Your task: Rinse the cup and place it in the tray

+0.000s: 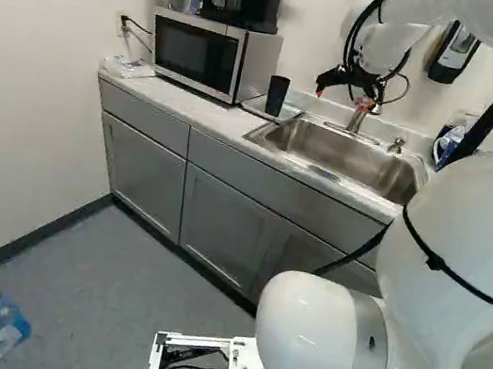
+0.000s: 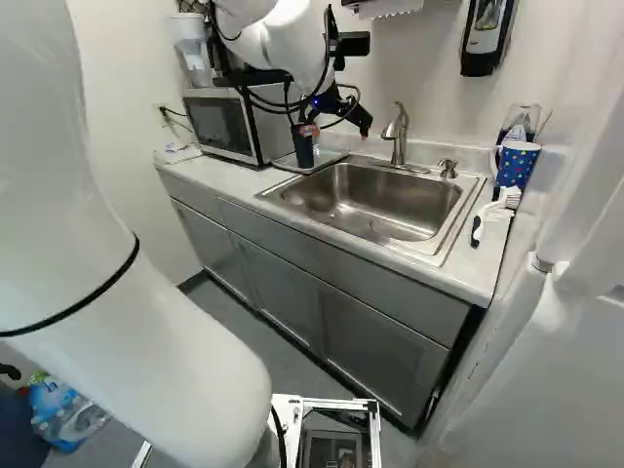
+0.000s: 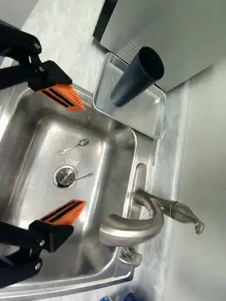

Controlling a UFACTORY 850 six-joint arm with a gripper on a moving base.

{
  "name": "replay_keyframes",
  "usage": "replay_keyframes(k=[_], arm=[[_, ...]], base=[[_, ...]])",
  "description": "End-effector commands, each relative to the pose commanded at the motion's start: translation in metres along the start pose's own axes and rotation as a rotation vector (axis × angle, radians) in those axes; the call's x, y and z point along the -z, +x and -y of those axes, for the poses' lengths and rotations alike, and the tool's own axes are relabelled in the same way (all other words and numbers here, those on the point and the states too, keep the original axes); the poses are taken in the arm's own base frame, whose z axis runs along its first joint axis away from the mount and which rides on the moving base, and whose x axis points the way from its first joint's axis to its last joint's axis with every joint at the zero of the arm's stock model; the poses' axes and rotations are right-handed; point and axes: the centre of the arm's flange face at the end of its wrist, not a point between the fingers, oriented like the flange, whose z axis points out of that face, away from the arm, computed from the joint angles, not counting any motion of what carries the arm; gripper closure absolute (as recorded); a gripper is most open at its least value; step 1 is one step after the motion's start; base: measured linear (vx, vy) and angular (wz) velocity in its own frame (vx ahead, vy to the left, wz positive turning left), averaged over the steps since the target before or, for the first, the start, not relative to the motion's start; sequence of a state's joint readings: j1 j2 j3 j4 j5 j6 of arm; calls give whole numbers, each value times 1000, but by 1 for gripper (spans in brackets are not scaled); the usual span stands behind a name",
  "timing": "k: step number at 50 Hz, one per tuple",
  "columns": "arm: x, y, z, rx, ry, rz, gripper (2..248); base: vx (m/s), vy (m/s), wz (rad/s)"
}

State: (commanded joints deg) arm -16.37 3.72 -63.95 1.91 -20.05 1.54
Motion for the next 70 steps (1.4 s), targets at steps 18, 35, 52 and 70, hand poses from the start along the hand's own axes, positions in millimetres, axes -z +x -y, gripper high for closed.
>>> replay_keyframes(k=[18,35,52,70], arm=[[0,0,0,0,0,0,3],[0,0,0,0,0,0,3],[0,0,0,0,0,0,3],[0,0,0,0,0,0,3]], base=[[0,0,0],[0,0,0],[0,0,0],[-16,14,0]])
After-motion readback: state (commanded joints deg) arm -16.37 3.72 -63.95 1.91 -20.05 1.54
